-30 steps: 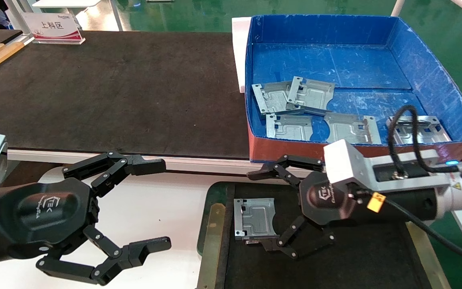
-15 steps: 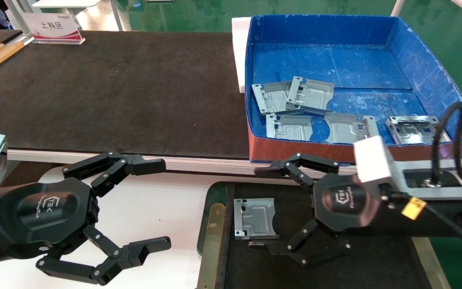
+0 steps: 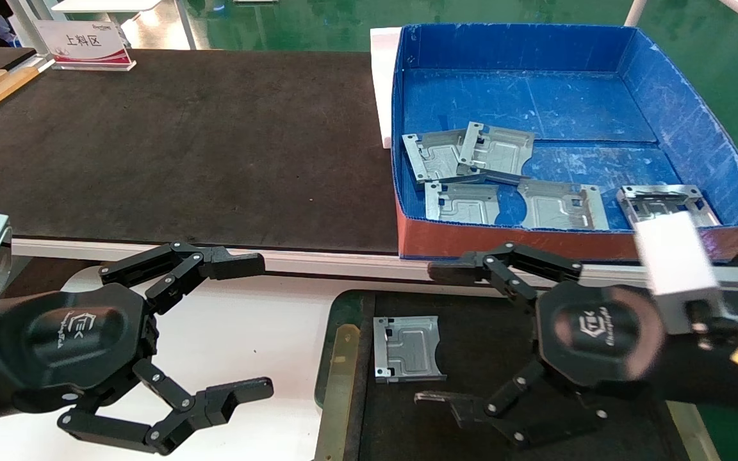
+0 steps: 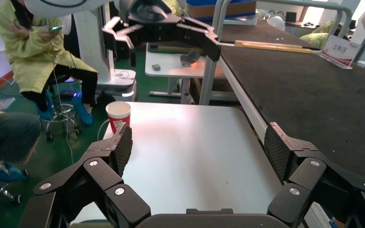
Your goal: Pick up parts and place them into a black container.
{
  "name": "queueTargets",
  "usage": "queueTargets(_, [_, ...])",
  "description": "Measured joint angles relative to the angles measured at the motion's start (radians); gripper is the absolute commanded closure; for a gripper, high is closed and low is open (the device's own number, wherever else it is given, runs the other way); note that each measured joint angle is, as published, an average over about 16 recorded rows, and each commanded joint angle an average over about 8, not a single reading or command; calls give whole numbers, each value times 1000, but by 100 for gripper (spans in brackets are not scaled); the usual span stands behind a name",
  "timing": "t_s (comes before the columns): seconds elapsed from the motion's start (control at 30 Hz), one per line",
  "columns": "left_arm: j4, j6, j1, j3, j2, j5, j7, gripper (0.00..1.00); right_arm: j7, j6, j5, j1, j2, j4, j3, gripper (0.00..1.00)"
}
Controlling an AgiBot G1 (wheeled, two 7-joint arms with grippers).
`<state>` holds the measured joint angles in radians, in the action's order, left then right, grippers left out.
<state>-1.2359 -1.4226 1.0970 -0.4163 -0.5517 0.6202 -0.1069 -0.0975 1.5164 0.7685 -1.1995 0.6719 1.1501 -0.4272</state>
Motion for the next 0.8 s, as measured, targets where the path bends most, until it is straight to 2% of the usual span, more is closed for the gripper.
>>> queueTargets(0.4, [0,0,0,0,0,0,0,0,-79,-18,-34,112,-54,120,132,0])
queueTargets(0.8, [0,0,0,0,0,0,0,0,-97,-23,-45,143,-69,152,168,0])
